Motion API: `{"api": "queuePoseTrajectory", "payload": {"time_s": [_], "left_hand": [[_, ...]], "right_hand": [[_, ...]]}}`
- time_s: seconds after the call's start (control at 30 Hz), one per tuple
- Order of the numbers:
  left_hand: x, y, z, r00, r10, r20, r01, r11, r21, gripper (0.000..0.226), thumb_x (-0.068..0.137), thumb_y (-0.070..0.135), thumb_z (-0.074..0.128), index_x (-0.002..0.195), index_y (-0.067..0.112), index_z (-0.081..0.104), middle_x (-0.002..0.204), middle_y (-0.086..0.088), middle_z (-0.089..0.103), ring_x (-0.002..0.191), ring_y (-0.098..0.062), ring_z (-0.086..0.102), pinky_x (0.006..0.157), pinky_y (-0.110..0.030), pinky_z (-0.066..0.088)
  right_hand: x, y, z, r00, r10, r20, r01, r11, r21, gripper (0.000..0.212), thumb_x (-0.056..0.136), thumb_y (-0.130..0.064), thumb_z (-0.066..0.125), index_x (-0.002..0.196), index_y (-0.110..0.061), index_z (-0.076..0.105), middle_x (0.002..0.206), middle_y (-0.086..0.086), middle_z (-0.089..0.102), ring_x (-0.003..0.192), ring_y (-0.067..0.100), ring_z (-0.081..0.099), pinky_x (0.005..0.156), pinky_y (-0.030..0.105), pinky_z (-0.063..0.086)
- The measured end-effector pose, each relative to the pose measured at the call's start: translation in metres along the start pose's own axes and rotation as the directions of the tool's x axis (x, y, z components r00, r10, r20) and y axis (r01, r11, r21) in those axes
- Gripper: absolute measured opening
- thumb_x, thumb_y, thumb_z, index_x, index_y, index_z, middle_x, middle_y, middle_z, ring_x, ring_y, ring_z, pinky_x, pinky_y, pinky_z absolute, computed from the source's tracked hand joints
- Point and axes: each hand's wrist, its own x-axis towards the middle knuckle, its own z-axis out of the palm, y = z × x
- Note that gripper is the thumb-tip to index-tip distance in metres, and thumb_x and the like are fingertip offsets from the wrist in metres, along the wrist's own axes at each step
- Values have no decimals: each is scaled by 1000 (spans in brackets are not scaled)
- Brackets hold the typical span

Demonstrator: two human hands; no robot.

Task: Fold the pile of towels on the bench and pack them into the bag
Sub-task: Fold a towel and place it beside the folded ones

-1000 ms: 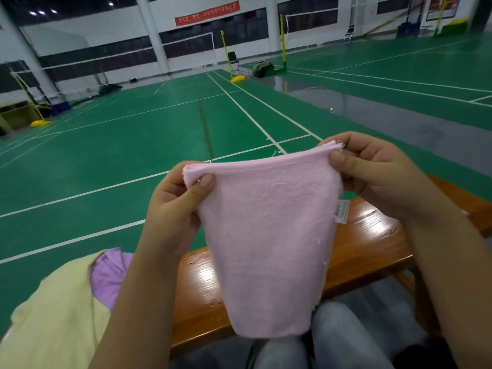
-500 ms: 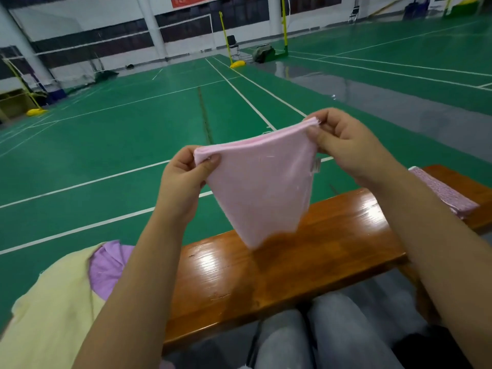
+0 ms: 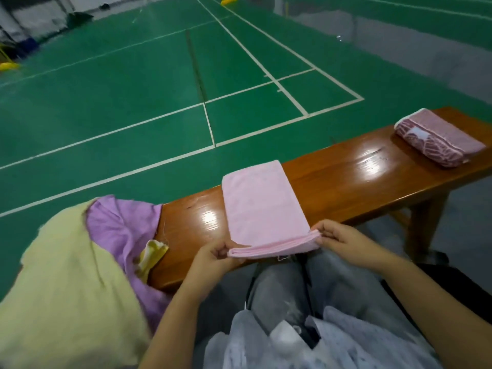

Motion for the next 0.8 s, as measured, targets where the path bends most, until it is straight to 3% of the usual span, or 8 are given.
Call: {"api": "queuePoseTrajectory", "payload": {"time_s": [0.13,0.23,0.37,0.47,0.67,0.73,0.8], "left_hand": [[-14,-7,-5,999,10,51,-16,993,115,29,82,1,70,78,29,73,87,1,73,83,-10,67,74,-22,51],[-24,-5,-7,994,47,102,-68,974,217,19,86,6,67,84,25,70,86,4,71,81,-8,64,72,-21,49],[-35,2,-7,989,101,106,-119,976,185,12,88,8,64,94,19,66,90,12,69,85,-5,63,72,-19,50],[-29,10,-9,991,112,68,-122,980,155,11,89,11,62,94,20,64,90,13,68,87,-6,64,69,-22,52],[26,27,-9,989,103,-102,-77,969,233,4,93,23,59,89,25,59,85,14,65,80,-3,62,62,-16,50],[55,22,-9,982,68,-178,-17,962,273,8,94,26,59,89,21,57,88,5,64,82,-13,62,67,-25,53],[83,13,-10,974,10,-228,55,959,278,11,94,27,59,91,16,58,88,-1,64,85,-22,61,74,-37,55]], "right_hand": [[-13,0,0,997,69,28,-69,998,-10,11,94,-17,56,102,-22,61,102,-9,68,96,3,63,83,20,50],[-24,-9,-8,995,94,43,-94,995,-15,10,93,-18,59,101,-21,64,98,-9,70,91,1,65,81,20,52],[-36,-25,-19,991,87,101,-93,994,52,12,92,-13,59,102,-16,65,95,-5,73,88,4,68,73,16,52],[-29,-37,-26,995,57,82,-62,996,65,13,91,-14,58,102,-14,66,95,-1,73,88,10,69,78,26,54],[36,-54,-29,995,18,-95,-13,998,61,9,94,-15,56,100,-15,62,94,1,70,86,13,67,74,23,55],[66,-50,-25,987,11,-162,-5,999,40,7,95,-15,55,100,-15,60,99,2,67,94,18,64,81,31,54],[94,-44,-18,978,17,-208,-22,1000,-19,10,96,-18,54,105,-16,58,104,0,63,100,18,60,82,30,51]]}}
